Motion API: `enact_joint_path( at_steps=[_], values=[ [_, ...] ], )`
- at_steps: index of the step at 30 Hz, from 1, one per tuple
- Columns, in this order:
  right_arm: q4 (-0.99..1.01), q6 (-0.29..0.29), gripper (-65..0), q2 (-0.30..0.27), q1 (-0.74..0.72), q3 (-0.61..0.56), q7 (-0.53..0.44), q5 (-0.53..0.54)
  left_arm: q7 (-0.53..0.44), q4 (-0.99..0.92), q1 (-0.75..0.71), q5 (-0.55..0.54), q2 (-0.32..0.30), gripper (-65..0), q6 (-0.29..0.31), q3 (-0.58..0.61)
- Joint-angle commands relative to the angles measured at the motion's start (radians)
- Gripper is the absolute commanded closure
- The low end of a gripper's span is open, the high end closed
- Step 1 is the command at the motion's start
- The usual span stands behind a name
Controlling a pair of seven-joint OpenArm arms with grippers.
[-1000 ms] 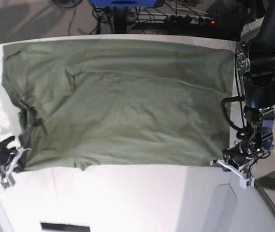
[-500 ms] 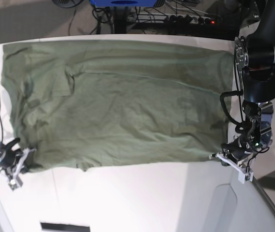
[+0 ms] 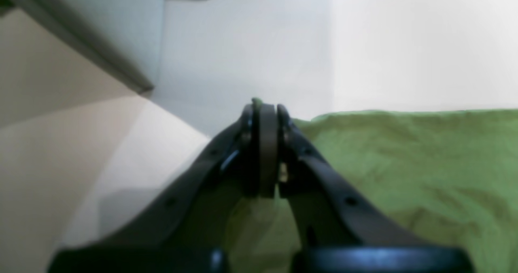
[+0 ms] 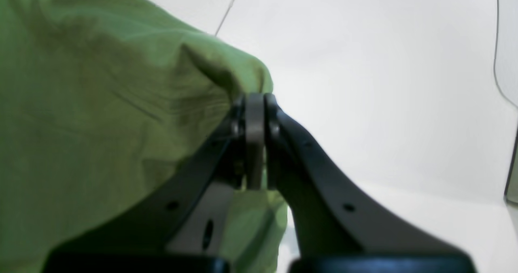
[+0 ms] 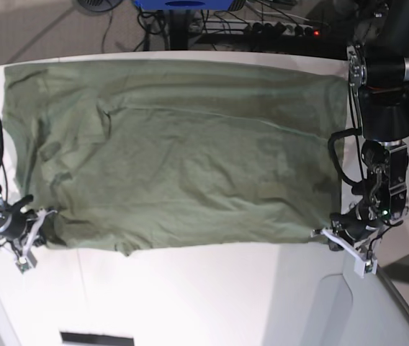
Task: Layout the t-shirt on the table in an organized manner, then fold the t-shirt properly
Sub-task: 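Pull the shirt side apart with both grippers to flatten it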
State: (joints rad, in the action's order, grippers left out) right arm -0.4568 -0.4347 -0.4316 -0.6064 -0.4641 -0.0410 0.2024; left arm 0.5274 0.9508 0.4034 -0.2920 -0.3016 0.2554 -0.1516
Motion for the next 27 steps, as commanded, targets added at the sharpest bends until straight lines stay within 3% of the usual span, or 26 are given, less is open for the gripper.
enact_joint_path(
  at_steps=[1, 6, 11, 18, 20, 24, 27],
  values=[
    [-0.017, 0.004, -0.2, -0.016, -0.036, 0.032, -0.017, 0.012, -0.017, 0.017, 0.018, -0.006, -0.018, 0.0, 0.000, -0.004],
    [-0.015, 0.003, -0.2, -0.016, -0.036, 0.209, -0.007, 0.010, -0.017, 0.009, 0.016, -0.006, -0.058, 0.0, 0.000, -0.006],
    [-0.017, 0.003, -0.2, -0.017, -0.034, 0.225, 0.062, 0.010, -0.017, 0.009, 0.010, -0.006, -0.069, 0.0, 0.000, -0.006],
    [-0.017, 0.003, -1.2, 0.007, -0.014, 0.244, 0.066, 0.013, -0.023, 0.012, -0.024, -0.006, -0.061, 0.0, 0.002, 0.005],
    [-0.017, 0.003, -5.9, 0.021, -0.016, 0.304, 0.076, 0.012, -0.023, 0.012, -0.025, -0.006, -0.057, 0.0, 0.002, 0.007],
    [-0.017, -0.010, -23.3, 0.055, -0.059, 0.368, 0.214, 0.010, -0.023, 0.014, -0.027, 0.000, -0.049, 0.0, 0.002, 0.007],
    [-0.006, -0.034, -29.0, 0.070, -0.062, 0.380, 0.217, 0.010, -0.023, 0.018, -0.027, -0.005, -0.049, 0.0, 0.002, 0.007]
  ],
)
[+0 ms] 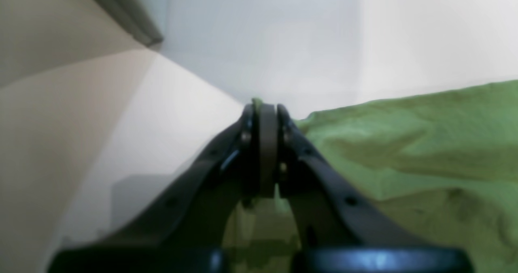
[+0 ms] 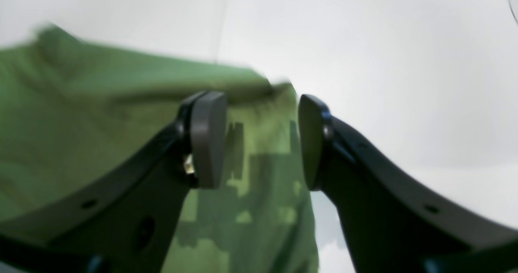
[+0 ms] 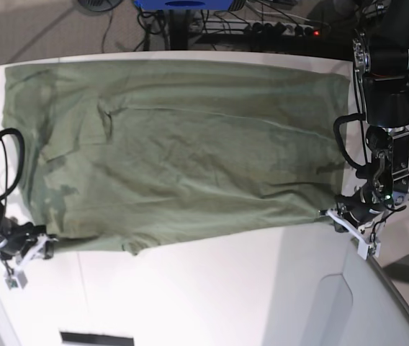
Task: Layout the t-shirt on the table in an organized manner, then fold the t-shirt properly
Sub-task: 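Pull the shirt side apart with both grippers to flatten it, then move the right gripper along the shirt edge and pinch the fabric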
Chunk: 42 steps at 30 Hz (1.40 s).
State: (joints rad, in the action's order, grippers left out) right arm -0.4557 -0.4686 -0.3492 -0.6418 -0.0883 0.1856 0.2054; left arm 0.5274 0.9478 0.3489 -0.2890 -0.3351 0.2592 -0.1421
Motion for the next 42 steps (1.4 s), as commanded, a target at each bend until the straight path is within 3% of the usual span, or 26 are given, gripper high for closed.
enact_joint_path(
  at_steps=[1, 9, 13, 25, 28, 31, 42],
  values=[
    [-0.007, 0.005, -29.1, -0.009, -0.023, 0.006, -0.010, 0.007, -0.023, 0.021, 0.028, -0.008, -0.015, 0.0, -0.002, -0.003],
    [0.010, 0.054, -29.1, -0.006, 0.029, 0.100, -0.010, 0.007, -0.023, 0.015, 0.034, -0.008, -0.014, 0.0, -0.002, -0.003],
    [0.042, 0.124, -29.9, -0.006, 0.037, 0.098, -0.048, 0.007, -0.023, 0.015, 0.029, -0.008, -0.012, 0.0, -0.002, -0.003],
    [0.146, 0.129, -29.1, 0.014, 0.038, 0.100, -0.057, 0.007, -0.023, 0.015, 0.028, -0.008, -0.014, 0.0, -0.002, -0.003],
    [0.148, 0.129, -21.3, 0.016, 0.047, 0.100, -0.057, 0.007, -0.023, 0.015, 0.028, -0.008, -0.014, 0.0, -0.002, -0.003],
    [0.148, 0.129, -1.2, 0.016, 0.053, 0.100, -0.057, 0.007, -0.023, 0.015, 0.028, -0.008, -0.014, 0.0, -0.002, -0.003],
    [0.058, 0.123, 0.0, 0.016, 0.075, 0.100, -0.036, 0.007, -0.023, 0.015, 0.028, -0.008, -0.012, 0.0, -0.002, -0.003]
  ],
)
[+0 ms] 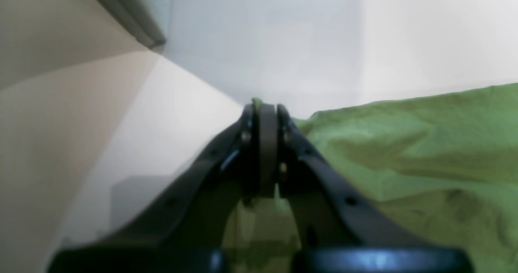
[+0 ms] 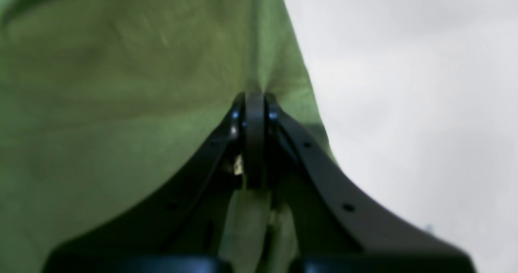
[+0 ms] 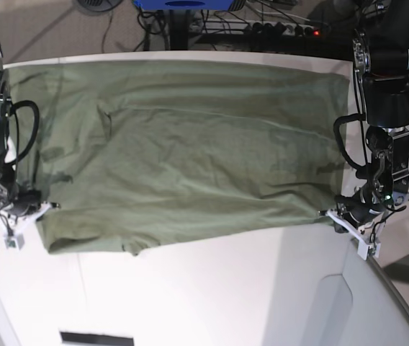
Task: Layout the t-shirt on the table in an organized manner, then fold the t-shirt properly
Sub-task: 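Move the right gripper along the shirt edge and pinch the fabric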
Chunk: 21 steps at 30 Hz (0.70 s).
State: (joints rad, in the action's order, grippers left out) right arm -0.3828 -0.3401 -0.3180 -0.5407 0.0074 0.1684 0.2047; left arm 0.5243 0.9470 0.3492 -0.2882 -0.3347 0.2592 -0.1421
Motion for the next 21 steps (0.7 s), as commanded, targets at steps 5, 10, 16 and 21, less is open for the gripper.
enact_joint_path(
  at_steps=[5, 10, 16, 21],
  values=[
    [-0.198, -0.006, 0.0, -0.014, 0.026, 0.006, 0.107, 0.009, -0.020, 0.016, 0.027, -0.009, -0.013, 0.0, -0.002, -0.003],
    [-0.385, -0.006, 0.0, -0.002, 0.083, 0.052, 0.294, 0.009, -0.020, 0.016, 0.027, -0.009, -0.013, 0.0, -0.002, -0.003],
    [-0.634, -0.007, 0.0, 0.046, 0.193, 0.190, 0.517, 0.009, -0.020, 0.016, 0.027, -0.007, -0.013, 0.0, -0.002, -0.003],
    [-0.776, -0.007, 0.0, 0.107, 0.267, 0.237, 0.684, 0.009, -0.020, 0.016, 0.027, -0.007, -0.013, 0.0, -0.002, -0.003]
  ],
)
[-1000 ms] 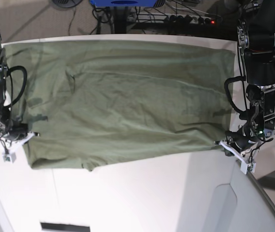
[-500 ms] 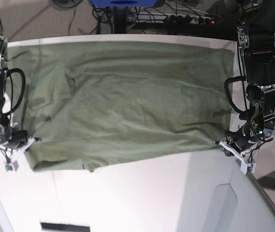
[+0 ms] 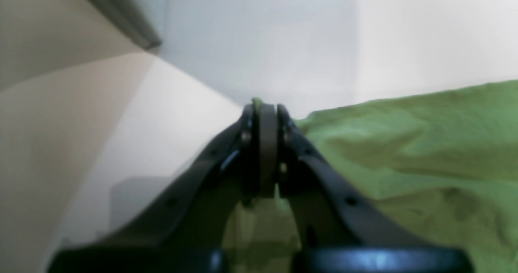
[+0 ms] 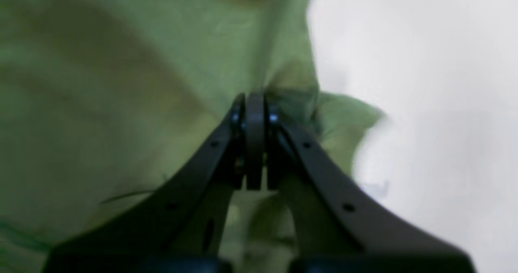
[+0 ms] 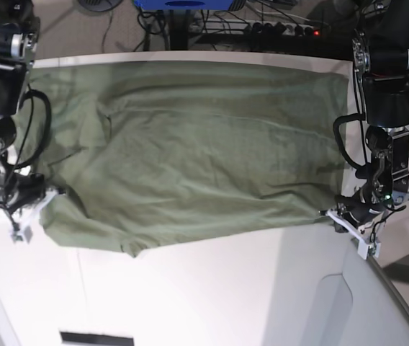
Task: Layout the t-shirt on the table in an organized manner, then fold the t-shirt properly
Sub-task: 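Move the right gripper along the shirt edge and pinch the fabric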
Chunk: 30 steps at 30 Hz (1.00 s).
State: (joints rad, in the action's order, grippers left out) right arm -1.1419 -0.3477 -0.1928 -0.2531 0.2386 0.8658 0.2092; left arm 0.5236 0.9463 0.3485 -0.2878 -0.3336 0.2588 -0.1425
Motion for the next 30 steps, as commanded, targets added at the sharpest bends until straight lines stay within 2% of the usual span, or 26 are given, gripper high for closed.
enact_joint_path(
  at_steps=[1, 5, 6, 9, 12, 15, 17, 20, 23, 25, 27, 30],
  values=[
    [-0.036, 0.000, 0.0, -0.001, -0.004, 0.020, 0.003, 0.005, -0.020, 0.017, 0.028, -0.009, -0.014, 0.0, -0.002, -0.003],
    [-0.048, 0.006, -0.6, 0.051, 0.013, 0.063, 0.057, 0.005, -0.018, 0.017, 0.028, -0.009, -0.014, 0.0, -0.002, -0.003],
    [-0.048, 0.008, -2.6, 0.056, 0.011, 0.071, 0.082, 0.003, -0.018, 0.017, 0.028, -0.009, -0.014, 0.0, -0.002, -0.003],
    [-0.083, 0.008, -13.8, 0.057, 0.004, 0.095, 0.177, 0.003, -0.018, 0.017, 0.028, -0.006, -0.014, 0.0, -0.002, -0.003],
    [-0.206, 0.008, -27.5, 0.071, 0.005, 0.127, 0.255, 0.003, -0.020, 0.017, 0.028, -0.004, -0.014, 0.0, -0.002, -0.003],
    [-0.286, 0.008, -37.7, 0.071, -0.007, 0.126, 0.266, 0.003, -0.020, 0.017, 0.027, -0.006, -0.014, 0.0, -0.002, -0.003],
    [-0.240, 0.008, -39.9, 0.066, -0.064, 0.124, 0.226, -0.001, -0.020, 0.017, 0.030, -0.008, -0.014, 0.0, -0.002, -0.003],
    [0.009, 0.009, -39.8, 0.014, -0.180, 0.124, 0.134, -0.001, -0.020, 0.018, 0.034, -0.009, -0.014, 0.0, -0.002, -0.003],
    [0.374, 0.003, -39.8, -0.043, -0.306, 0.120, -0.070, -0.001, -0.020, 0.018, 0.034, -0.009, -0.014, 0.0, -0.002, -0.003],
    [0.586, 0.005, -39.8, -0.080, -0.381, 0.071, -0.222, -0.001, -0.020, 0.018, 0.028, -0.009, -0.014, 0.0, -0.002, -0.003],
    [0.748, 0.009, -39.8, -0.106, -0.441, -0.008, -0.363, -0.001, -0.020, 0.017, 0.027, -0.009, -0.014, 0.0, -0.002, -0.003],
    [0.876, 0.011, -39.8, -0.113, -0.486, -0.081, -0.480, -0.001, -0.020, 0.017, 0.027, -0.009, -0.014, 0.0, -0.002, -0.003]
  ],
)
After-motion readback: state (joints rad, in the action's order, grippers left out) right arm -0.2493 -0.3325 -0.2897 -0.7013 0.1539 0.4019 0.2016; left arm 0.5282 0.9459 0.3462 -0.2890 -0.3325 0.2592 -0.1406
